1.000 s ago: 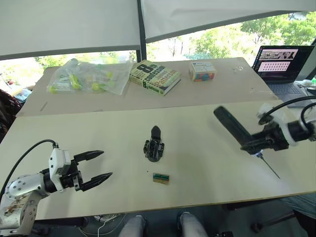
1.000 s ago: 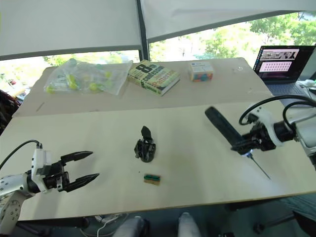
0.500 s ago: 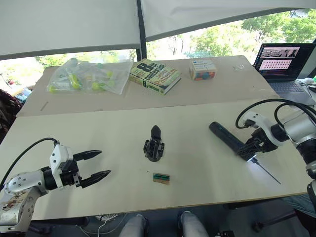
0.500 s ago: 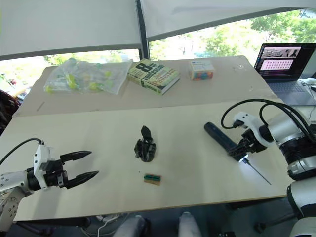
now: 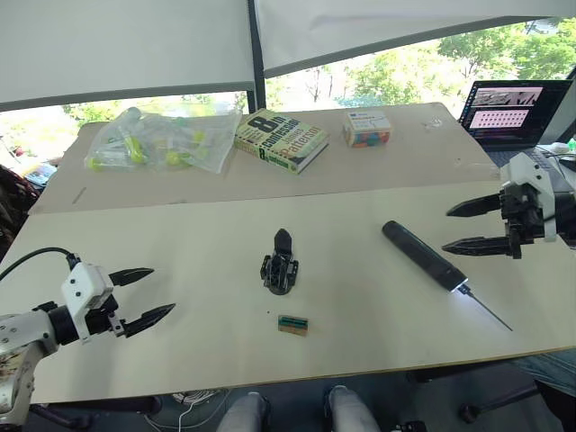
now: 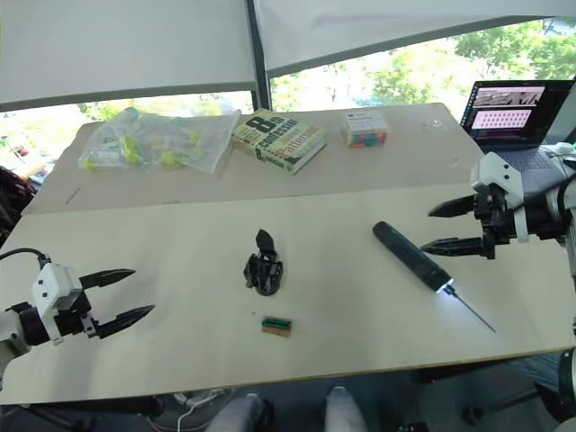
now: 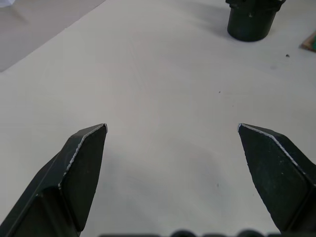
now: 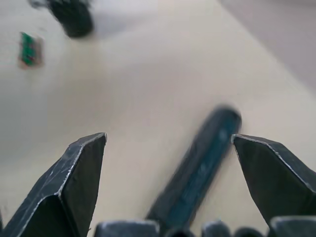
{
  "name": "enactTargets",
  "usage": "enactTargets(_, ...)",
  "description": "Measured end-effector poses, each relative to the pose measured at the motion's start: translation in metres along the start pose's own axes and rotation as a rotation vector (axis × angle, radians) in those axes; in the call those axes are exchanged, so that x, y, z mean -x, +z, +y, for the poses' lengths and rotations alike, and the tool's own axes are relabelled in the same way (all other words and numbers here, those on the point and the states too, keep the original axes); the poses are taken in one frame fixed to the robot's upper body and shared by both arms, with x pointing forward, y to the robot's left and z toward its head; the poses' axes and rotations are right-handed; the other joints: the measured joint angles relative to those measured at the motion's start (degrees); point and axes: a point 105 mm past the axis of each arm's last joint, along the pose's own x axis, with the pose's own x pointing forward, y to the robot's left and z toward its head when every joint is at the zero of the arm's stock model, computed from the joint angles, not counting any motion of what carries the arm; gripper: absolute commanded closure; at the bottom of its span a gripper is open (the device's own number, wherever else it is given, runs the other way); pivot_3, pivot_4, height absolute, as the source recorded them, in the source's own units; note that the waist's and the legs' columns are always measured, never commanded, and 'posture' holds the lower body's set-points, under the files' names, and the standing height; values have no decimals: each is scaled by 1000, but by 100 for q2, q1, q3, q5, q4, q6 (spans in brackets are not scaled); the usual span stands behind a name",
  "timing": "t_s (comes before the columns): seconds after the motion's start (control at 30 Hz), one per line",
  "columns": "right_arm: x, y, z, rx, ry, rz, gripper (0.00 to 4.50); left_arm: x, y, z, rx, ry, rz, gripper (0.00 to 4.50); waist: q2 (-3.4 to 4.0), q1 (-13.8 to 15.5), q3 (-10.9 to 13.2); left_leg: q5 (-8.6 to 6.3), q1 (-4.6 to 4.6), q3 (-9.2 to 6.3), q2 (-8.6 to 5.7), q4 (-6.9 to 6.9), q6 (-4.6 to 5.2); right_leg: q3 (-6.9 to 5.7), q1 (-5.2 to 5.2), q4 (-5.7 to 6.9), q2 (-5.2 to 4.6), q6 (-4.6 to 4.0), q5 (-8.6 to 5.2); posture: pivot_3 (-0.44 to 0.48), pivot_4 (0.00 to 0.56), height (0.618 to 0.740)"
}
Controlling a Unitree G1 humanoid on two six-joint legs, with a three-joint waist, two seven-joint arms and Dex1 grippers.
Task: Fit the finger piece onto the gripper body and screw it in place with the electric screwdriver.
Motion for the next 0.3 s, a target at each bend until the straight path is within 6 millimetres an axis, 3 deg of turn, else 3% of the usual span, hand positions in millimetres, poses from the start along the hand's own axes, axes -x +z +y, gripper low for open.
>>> enactTargets(0.13,-30,14,24,130,93,-194,8,6,-10,0,7,17,29,0,-3,-30,1,-1,15,9,2,1,2,8,3,20,-2,-1,1,0,150,737)
enactTargets(0.3,-47,17,41,191,131,-290,8,10,-12,1,-13,58,27,0,-6,30,0,-1,23,10,-1,2,1,7,7,24,-7,-1,1,0,150,737)
